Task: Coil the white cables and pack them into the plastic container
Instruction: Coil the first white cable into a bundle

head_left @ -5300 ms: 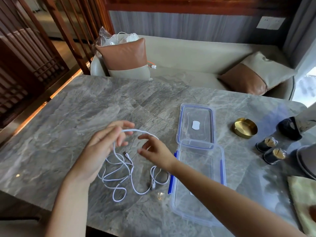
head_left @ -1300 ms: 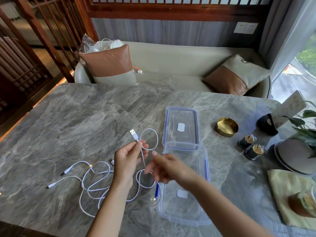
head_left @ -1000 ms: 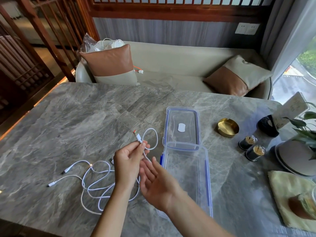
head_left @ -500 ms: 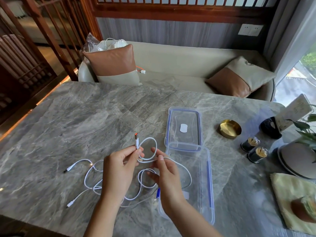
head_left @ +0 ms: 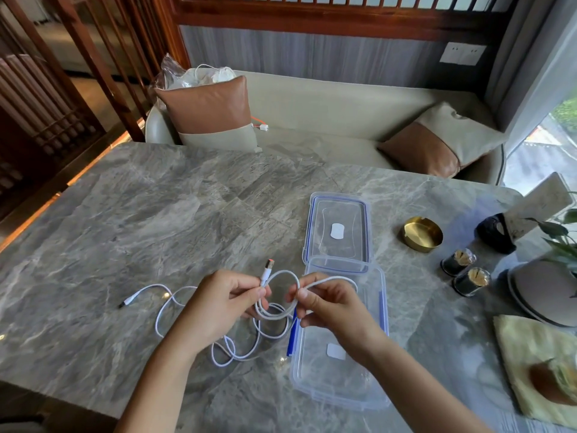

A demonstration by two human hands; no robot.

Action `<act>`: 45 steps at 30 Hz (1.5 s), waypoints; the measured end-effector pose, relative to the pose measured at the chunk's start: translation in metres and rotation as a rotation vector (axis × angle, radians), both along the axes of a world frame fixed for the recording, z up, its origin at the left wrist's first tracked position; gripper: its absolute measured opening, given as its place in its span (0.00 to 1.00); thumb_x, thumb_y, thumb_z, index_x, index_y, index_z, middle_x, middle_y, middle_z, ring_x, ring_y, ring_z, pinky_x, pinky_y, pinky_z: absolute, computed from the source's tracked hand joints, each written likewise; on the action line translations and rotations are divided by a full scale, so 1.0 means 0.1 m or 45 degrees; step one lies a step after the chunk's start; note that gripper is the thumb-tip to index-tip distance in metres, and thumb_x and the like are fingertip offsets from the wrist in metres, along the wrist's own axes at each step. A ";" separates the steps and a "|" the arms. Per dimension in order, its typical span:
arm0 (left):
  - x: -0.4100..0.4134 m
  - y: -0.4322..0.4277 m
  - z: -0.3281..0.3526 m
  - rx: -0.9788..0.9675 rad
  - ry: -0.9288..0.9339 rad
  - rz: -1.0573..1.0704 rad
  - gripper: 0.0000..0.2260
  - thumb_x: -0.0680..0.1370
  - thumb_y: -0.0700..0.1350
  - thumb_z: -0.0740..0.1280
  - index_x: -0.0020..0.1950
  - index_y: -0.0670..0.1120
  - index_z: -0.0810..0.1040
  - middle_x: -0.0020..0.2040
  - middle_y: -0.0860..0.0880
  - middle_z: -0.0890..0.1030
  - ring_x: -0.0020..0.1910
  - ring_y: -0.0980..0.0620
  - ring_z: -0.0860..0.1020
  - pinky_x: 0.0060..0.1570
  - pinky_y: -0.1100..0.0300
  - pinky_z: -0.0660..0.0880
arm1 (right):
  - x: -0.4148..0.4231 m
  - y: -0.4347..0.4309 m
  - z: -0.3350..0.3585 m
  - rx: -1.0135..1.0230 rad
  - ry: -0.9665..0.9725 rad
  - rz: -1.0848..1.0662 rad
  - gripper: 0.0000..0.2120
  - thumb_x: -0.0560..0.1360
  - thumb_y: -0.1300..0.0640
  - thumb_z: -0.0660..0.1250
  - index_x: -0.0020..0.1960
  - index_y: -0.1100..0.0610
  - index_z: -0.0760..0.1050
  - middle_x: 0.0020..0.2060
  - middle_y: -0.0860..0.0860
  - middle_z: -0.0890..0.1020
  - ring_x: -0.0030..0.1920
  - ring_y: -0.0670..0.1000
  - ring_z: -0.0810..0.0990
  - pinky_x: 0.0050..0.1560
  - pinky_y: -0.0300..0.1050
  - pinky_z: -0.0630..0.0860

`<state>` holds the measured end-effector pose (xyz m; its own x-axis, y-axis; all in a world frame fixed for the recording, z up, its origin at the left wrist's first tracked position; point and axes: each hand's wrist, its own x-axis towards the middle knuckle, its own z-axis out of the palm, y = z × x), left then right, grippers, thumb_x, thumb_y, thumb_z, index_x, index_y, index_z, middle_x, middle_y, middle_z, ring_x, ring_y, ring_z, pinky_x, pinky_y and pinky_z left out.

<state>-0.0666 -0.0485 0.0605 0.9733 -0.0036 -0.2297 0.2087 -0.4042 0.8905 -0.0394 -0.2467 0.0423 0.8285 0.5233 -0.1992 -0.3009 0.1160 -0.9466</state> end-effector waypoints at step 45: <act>0.10 -0.39 -0.21 -0.020 -0.270 0.035 0.09 0.73 0.40 0.69 0.40 0.54 0.82 0.33 0.51 0.84 0.30 0.60 0.80 0.34 0.67 0.77 | 0.22 -0.46 -0.01 -0.246 0.029 0.054 0.08 0.75 0.65 0.65 0.39 0.60 0.81 0.38 0.48 0.84 0.35 0.47 0.78 0.40 0.41 0.81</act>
